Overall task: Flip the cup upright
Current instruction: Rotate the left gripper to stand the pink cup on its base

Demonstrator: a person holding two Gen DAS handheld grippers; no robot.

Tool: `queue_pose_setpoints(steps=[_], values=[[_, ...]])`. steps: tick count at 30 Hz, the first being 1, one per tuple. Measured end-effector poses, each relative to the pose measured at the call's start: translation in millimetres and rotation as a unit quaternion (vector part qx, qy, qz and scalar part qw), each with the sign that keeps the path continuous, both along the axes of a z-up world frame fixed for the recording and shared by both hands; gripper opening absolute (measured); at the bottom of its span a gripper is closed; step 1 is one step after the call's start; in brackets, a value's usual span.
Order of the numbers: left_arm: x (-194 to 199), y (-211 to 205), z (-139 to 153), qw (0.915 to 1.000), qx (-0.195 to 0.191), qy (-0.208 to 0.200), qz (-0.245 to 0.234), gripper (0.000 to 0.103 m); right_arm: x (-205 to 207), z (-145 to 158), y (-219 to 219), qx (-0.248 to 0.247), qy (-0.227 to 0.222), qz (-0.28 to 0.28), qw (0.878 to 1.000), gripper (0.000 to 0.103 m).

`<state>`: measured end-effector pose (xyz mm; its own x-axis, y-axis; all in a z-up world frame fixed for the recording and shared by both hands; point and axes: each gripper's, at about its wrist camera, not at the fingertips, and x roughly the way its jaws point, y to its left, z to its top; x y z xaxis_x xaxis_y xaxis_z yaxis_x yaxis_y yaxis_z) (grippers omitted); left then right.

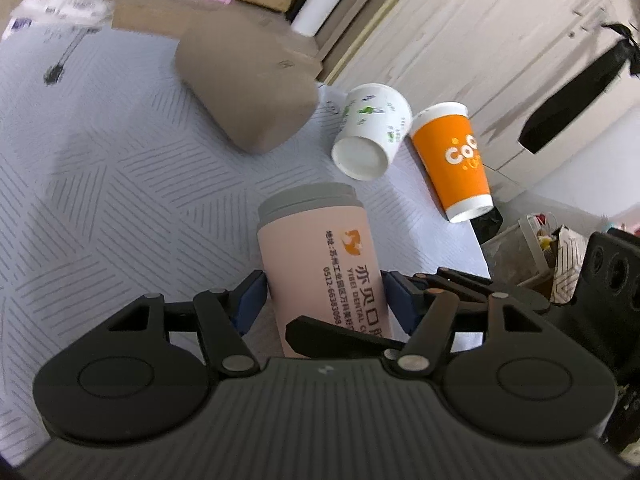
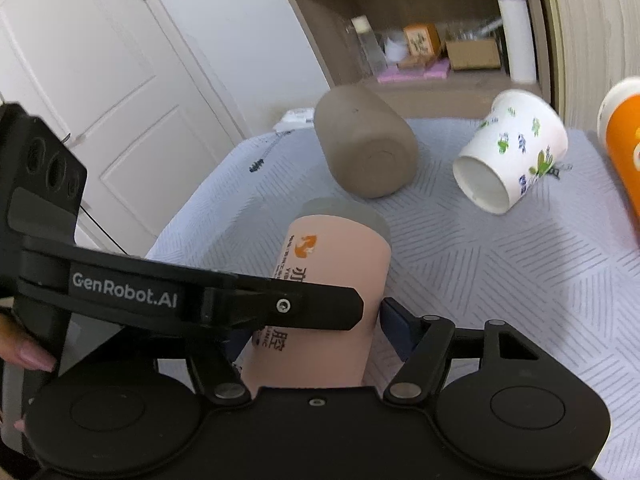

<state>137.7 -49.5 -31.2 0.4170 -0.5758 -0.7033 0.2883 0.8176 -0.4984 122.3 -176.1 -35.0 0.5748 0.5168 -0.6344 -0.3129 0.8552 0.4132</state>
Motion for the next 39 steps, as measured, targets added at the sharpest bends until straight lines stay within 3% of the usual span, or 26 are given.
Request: queue_pose_setpoints(steps=[6,18,23,29,39], values=[[-24,-3,15,0.9971,0.026,-0.068,-0.023,0.063,-26,10,-10,0.015,-0.054,0.015,0.998,0.068],[-43,-1,28,0.9915,0.046,-0.118,-0.028,0.061,-59,21,-2,-0.008,-0.131,0.031,0.991,0.064],[-43,1,30,0.99,0.046,-0.128,-0.035,0.061,-62,23,-3,-0.003,-0.143,0.026,0.989,0.064],[-46,-2,41,0.9832,0.055,-0.167,-0.051,0.061,-73,27,3,-0.036,-0.204,0.027,0.978,0.064],[-39,-5,36,0.9748,0.078,-0.203,-0.052,0.061,-66,17,7,-0.051,-0.247,0.026,0.967,0.064]])
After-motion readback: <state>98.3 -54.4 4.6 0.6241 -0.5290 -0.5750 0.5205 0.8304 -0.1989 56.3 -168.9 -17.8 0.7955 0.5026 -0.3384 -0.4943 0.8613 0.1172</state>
